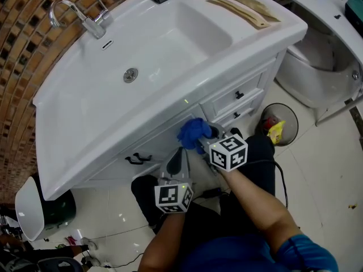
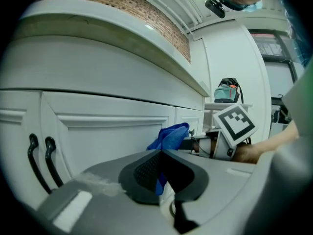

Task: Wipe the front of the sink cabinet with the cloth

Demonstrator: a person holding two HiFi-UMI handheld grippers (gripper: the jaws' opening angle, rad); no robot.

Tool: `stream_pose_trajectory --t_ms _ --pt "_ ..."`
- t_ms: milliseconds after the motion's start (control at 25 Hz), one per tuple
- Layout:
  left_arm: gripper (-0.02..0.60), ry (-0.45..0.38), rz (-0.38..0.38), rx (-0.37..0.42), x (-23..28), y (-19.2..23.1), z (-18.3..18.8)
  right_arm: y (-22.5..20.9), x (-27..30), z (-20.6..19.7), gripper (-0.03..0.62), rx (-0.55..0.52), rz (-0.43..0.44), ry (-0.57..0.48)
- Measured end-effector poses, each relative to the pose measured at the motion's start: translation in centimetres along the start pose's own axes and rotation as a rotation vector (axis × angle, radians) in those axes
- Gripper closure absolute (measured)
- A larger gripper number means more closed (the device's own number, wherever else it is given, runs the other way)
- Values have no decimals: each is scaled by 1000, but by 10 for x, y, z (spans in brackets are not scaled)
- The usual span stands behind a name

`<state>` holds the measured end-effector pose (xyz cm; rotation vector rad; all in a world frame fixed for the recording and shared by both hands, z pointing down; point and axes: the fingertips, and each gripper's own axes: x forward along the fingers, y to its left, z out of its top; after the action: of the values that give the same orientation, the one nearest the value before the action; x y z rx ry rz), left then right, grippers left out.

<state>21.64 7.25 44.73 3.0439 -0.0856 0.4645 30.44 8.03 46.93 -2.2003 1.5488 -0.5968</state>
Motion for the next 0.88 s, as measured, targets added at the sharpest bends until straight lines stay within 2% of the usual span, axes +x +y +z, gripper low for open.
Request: stream_pose_trajectory --t_ms 320,680,880 --pt "581 59 -8 14 18 -1 -18 -38 9 -58 513 -17 -68 162" --pt "580 167 5 -21 34 8 -57 -71 27 -131 513 -11 -139 408" --pt "580 221 -1 -26 45 13 -78 -95 26 -162 513 4 -193 503"
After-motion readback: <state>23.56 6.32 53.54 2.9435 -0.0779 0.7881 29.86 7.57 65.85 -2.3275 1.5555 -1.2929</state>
